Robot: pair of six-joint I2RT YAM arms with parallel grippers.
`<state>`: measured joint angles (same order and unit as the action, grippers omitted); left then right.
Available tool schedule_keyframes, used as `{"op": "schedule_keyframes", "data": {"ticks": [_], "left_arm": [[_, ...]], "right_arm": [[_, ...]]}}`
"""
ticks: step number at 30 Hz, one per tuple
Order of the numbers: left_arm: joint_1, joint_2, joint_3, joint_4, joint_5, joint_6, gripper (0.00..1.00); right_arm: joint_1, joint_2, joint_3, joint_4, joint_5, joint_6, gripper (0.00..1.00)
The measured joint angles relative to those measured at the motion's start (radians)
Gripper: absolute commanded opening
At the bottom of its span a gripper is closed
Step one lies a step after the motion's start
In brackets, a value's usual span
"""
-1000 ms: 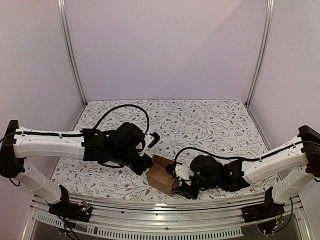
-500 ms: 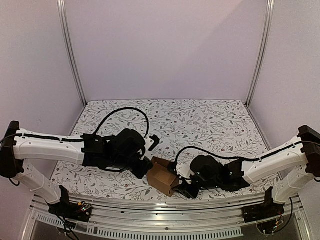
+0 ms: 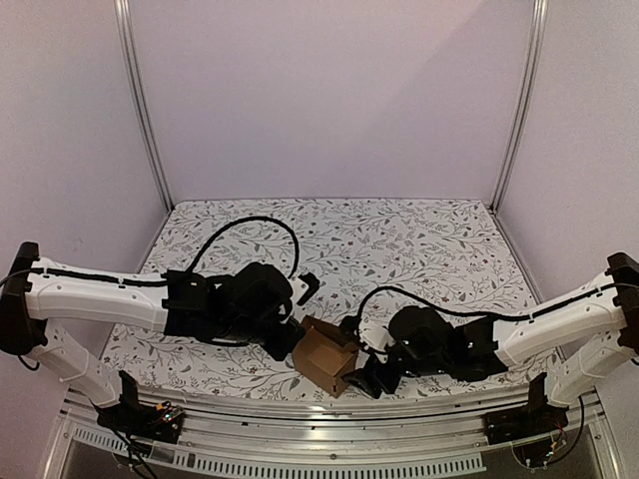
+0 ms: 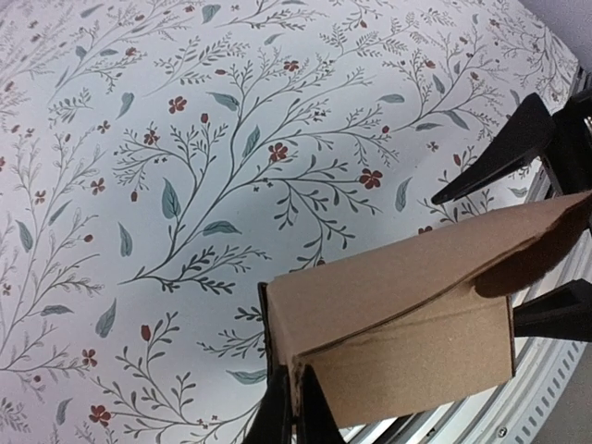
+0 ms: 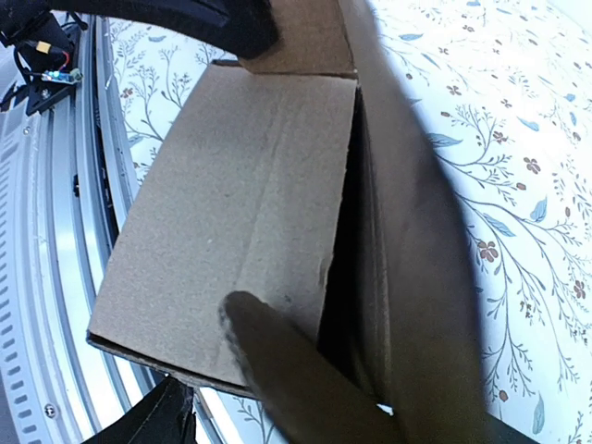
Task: Fold the paper box
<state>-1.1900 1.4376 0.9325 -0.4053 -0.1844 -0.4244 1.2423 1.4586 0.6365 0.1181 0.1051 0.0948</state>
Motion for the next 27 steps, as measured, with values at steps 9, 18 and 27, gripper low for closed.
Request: {"op": "schedule_keyframes", "data": {"ticks": [9,18,27], "left_arm": [[-0.008,0.000,0.000,0.000,0.001,-0.003,0.00],[-0.008,0.000,0.002,0.000,0.001,-0.014,0.00],[-0.011,0.005,0.009,-0.002,0.003,-0.032,0.00]], "right_arm": [[0.000,-0.133,-0.071,0.043,-0.034,0.000,0.85],[0.000,-0.284,-0.100,0.035,-0.041,0.034,0.86],[-0.001,-0.227,-0.084,0.027,-0.066,0.095,0.99]]}}
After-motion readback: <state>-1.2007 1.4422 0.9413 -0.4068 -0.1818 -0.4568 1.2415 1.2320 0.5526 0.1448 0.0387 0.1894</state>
